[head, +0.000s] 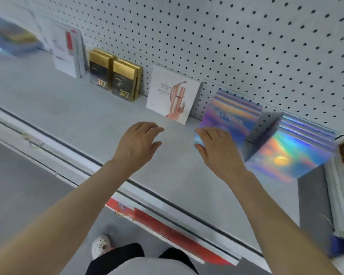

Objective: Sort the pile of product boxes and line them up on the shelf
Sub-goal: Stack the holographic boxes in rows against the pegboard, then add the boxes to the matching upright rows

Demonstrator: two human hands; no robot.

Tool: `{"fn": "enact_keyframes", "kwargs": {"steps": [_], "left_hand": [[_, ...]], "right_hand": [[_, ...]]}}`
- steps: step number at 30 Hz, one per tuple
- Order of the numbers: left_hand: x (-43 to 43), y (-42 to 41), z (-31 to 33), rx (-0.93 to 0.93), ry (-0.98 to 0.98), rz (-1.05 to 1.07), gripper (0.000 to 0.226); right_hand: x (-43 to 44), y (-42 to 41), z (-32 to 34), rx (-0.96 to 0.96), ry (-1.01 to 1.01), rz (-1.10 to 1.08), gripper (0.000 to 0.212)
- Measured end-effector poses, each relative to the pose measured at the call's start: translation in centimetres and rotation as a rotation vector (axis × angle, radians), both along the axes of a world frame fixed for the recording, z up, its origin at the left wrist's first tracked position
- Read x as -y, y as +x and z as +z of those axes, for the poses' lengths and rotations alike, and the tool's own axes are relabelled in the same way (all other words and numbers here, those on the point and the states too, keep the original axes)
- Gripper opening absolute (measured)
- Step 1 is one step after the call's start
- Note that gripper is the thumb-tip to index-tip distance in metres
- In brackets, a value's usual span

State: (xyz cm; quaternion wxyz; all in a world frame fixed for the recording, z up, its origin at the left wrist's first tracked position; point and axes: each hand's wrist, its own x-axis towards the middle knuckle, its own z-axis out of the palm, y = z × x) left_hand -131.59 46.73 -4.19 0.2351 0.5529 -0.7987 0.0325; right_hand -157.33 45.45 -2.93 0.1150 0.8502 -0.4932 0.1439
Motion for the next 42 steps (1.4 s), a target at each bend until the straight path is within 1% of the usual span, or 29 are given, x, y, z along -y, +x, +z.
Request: {"fn": "enact_keyframes", "kwargs": {"steps": [3,5,8,14,20,24,30,33,38,40,42], "left_hand": [[-2.0,6.2,-1.1,-0.029,0.019,0.094,0.040],[-3.4,10.6,-1.6,-0.049,0.045,0.165,0.040],[-5.2,17.9,-2.2,-0.076,0.078,0.281,0.040],[-8.4,32.8,-2.7,-0.060,0.137,0.446,0.036],[-9.7,43.9,-2.2,-0.048,0.176,0.554,0.034],[-8.3,50.1,-2.1,-0.029,0.171,0.591,0.033],[-2.3,59.4,-2.0,0.008,0.165,0.616,0.033],[2.1,64.3,-1.8,0.021,0.153,0.624,0.033],[8.6,71.0,-0.7,0.004,0.114,0.625,0.034],[10.8,73.2,-0.4,0.006,0.109,0.597,0.035],[12.8,75.3,-0.3,0.010,0.115,0.580,0.036]], "right_hand": [[-0.1,6.7,-1.3,-0.019,0.033,0.086,0.043],[0.0,11.3,-2.1,-0.003,0.094,0.134,0.046],[0.2,18.5,-3.0,0.042,0.173,0.175,0.044],[0.8,33.3,-4.4,0.087,0.210,0.284,0.039],[2.2,45.6,-4.5,0.096,0.247,0.355,0.037],[4.9,52.2,-4.6,0.073,0.258,0.396,0.039],[13.5,62.2,-3.7,0.078,0.274,0.367,0.043],[19.9,67.4,-2.5,0.095,0.241,0.332,0.045],[31.8,76.4,-0.4,0.143,0.250,0.212,0.043],[36.1,79.4,-0.2,0.131,0.282,0.148,0.051],[39.4,81.7,-0.5,0.081,0.348,0.062,0.059]]}}
